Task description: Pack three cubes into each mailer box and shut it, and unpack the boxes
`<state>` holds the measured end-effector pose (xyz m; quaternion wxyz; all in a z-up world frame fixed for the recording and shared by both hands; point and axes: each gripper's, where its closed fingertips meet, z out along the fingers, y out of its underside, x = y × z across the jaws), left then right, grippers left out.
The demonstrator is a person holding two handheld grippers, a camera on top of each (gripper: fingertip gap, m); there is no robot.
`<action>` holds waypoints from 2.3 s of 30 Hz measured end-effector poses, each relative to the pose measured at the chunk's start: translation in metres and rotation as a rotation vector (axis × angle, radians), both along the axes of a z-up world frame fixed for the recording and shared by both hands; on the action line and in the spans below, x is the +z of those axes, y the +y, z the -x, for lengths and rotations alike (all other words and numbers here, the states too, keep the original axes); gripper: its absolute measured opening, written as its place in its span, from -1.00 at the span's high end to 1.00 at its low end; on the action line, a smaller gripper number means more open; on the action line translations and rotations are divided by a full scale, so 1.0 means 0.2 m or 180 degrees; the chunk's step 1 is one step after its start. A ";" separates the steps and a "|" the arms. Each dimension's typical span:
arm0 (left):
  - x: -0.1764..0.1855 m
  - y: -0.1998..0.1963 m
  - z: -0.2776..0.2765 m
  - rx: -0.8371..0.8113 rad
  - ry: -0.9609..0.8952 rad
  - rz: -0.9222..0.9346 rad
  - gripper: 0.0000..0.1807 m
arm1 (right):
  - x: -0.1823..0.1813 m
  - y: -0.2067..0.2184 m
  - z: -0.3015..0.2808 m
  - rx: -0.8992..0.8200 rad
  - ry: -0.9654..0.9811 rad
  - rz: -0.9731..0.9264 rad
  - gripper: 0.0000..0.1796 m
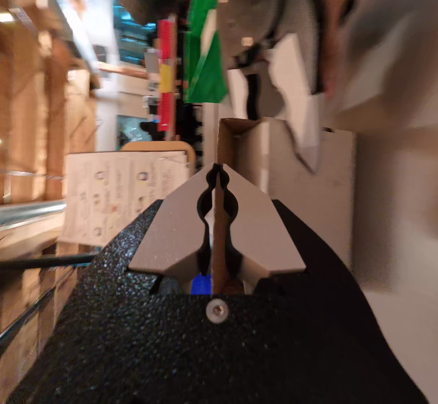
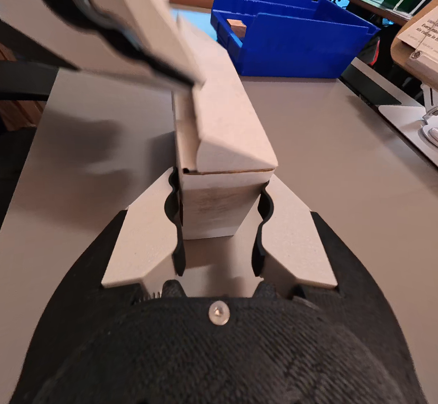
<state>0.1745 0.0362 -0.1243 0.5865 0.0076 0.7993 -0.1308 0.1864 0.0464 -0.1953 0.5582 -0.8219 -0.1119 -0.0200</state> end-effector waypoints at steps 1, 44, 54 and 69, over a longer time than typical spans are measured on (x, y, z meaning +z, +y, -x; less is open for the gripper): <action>0.05 0.01 -0.01 0.0043 -0.0103 0.0091 1.00 | 0.00 0.00 0.02 0.0056 -0.0061 0.0014 0.26; -0.16 0.22 0.23 0.0574 -0.0023 0.1096 1.00 | 0.53 0.02 0.09 0.0068 -0.1696 0.0152 1.00; -0.40 0.25 0.07 0.0831 0.0747 0.1303 1.00 | 0.58 0.03 -0.05 -0.0093 -0.2009 0.0381 1.00; -0.39 0.18 0.04 0.0877 0.0607 0.1797 1.00 | 0.06 0.16 -0.94 -0.1186 -0.1343 0.1400 0.92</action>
